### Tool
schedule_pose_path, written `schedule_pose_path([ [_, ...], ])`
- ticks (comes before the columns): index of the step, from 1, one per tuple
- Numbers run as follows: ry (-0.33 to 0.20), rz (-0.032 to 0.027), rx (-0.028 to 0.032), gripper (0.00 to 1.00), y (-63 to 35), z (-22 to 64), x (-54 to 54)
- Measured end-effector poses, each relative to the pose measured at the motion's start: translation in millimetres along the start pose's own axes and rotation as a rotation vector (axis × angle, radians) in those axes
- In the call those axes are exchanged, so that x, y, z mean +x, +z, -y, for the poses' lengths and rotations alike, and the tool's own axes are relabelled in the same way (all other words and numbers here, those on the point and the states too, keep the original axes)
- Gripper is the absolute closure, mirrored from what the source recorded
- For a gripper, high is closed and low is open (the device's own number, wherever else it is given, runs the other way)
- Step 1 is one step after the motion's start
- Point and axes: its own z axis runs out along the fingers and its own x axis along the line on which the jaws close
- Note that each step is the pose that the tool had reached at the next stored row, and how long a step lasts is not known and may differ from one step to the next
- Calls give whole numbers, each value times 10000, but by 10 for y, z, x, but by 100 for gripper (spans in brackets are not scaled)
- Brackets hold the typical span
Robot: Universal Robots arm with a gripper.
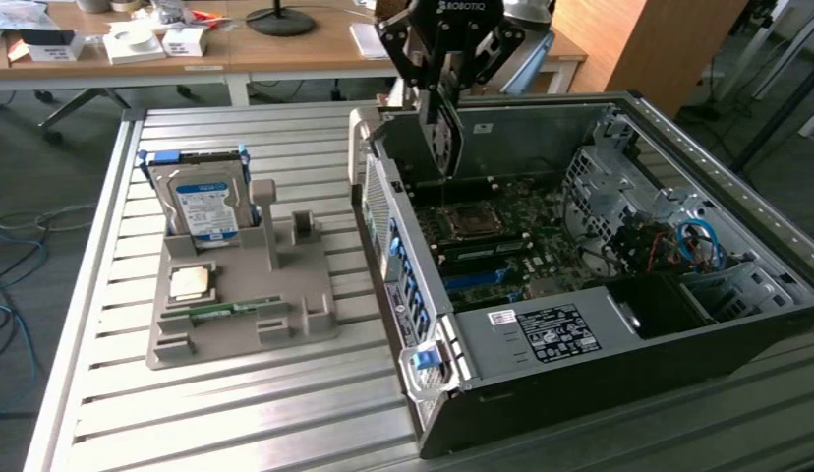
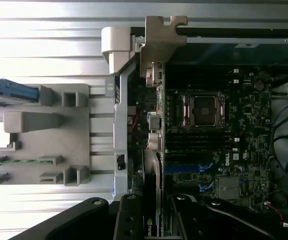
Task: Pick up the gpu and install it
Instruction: 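Pick up the gpu and move the gpu toward the slot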
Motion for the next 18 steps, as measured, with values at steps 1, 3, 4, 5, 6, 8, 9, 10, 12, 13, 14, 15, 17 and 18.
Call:
schedule_pose_path([
  [1,0,0,0,73,1,-1,-26],
  [3,-1,0,0,73,2,-3,-77],
  [4,1,-1,0,73,2,-4,-102],
  [5,1,0,0,73,3,-5,-128],
  [6,1,0,-1,73,4,-6,-154],
  [8,0,0,0,73,5,-8,-209],
  [9,-1,0,-1,73,6,-9,-237],
  [10,1,0,-1,73,7,-10,-263],
  [12,0,0,-2,73,8,-12,-317],
  [13,0,0,-2,73,9,-13,-345],
  [14,-1,0,-3,73,9,-14,-375],
  [15,-1,0,-2,73,10,-15,-406],
  [17,1,0,-2,73,11,-17,-463],
  [18,0,0,-3,73,12,-18,-490],
])
